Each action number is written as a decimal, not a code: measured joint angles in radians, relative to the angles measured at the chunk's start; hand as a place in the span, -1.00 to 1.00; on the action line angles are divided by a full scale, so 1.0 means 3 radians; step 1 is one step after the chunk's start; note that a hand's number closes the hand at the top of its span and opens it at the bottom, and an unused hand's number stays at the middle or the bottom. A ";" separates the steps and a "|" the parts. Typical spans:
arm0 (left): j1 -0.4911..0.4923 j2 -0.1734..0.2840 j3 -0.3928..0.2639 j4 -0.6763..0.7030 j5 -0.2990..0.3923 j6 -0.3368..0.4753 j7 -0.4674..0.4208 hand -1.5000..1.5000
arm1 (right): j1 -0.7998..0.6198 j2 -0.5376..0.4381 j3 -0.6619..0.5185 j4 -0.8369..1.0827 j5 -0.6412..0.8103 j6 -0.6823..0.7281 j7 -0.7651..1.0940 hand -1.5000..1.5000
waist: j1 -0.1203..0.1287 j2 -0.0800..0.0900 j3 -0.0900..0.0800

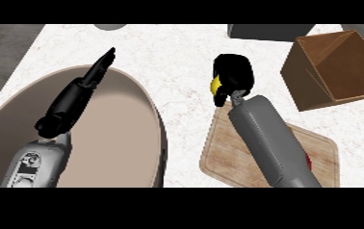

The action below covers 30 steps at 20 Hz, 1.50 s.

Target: Pick the lemon from the cutting board and place it in the cardboard box

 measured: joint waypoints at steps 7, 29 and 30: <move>-0.0062 -0.0037 0.0016 0.0106 -0.0050 0.0045 0.0010 0.00 | -0.0948 -0.0008 -0.0237 0.0823 0.0202 -0.0517 -0.0060 1.00 | -0.0076 -0.0026 -0.0006; 0.0086 0.0001 0.0157 0.0061 -0.0050 0.0014 -0.0033 0.00 | -0.1585 -0.0918 -0.1193 0.1574 0.0328 -0.1541 0.0774 1.00 | -0.0216 -0.0073 -0.0005; 0.0089 0.0018 0.0180 0.0080 -0.0039 -0.0001 -0.0071 0.00 | -0.1558 -0.0988 -0.1227 0.1614 0.0283 -0.1482 0.0694 1.00 | -0.0220 -0.0074 -0.0005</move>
